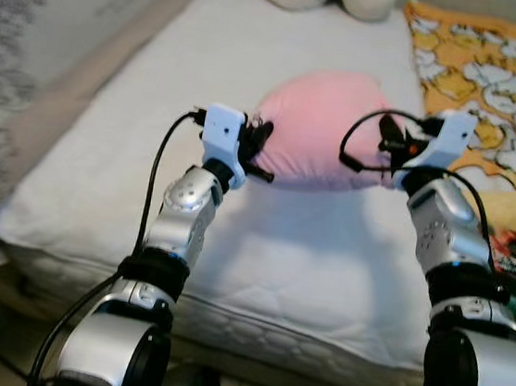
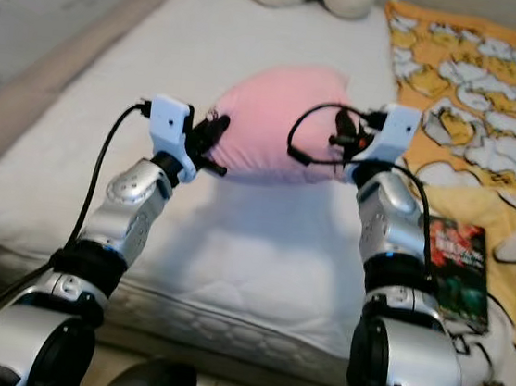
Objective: Clean up the room
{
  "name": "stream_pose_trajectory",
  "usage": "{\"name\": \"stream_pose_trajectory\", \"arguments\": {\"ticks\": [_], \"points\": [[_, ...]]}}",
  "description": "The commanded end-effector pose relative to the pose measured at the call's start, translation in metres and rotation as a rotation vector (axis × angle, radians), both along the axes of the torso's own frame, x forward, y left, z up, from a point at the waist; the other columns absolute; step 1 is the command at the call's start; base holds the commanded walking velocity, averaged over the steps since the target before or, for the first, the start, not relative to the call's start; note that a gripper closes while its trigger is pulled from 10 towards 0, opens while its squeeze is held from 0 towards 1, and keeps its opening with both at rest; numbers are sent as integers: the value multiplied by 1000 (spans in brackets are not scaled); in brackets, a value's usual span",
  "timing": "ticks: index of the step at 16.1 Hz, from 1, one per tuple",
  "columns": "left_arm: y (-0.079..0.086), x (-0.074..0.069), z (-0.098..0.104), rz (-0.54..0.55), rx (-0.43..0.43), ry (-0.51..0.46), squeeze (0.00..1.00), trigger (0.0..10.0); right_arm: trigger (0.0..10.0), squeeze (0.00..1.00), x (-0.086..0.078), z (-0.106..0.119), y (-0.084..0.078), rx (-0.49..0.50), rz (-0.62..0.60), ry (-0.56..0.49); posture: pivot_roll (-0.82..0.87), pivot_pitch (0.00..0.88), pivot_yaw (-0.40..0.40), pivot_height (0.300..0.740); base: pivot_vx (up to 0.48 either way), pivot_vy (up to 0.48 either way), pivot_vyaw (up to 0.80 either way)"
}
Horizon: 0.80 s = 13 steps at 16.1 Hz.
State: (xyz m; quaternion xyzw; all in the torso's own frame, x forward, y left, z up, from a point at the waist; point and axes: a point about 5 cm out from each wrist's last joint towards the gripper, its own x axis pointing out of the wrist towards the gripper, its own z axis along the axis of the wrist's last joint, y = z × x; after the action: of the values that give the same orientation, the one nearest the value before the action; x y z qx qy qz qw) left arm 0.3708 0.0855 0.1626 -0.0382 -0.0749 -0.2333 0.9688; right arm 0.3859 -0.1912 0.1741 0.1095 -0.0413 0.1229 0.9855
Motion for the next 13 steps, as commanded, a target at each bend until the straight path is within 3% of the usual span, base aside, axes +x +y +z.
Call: {"name": "stream_pose_trajectory", "arguments": {"ticks": [1, 7, 13], "points": [[6, 2, 11, 2, 21, -40, 0, 0, 0, 43, -1, 4, 0, -11, -20, -49, -55, 0, 8, 740, 0, 458, 0], [-4, 3, 0, -24, 39, 25, 0, 0, 0, 55, -7, -5, 1, -20, -17, -50, -88, 0, 23, 740, 0, 449, 0], [-10, 5, -1, -15, 13, 48, 0, 0, 0, 59, -10, -2, -12, -34, -27, -61, -110, 0, 24, 740, 0, 428, 0]]}}
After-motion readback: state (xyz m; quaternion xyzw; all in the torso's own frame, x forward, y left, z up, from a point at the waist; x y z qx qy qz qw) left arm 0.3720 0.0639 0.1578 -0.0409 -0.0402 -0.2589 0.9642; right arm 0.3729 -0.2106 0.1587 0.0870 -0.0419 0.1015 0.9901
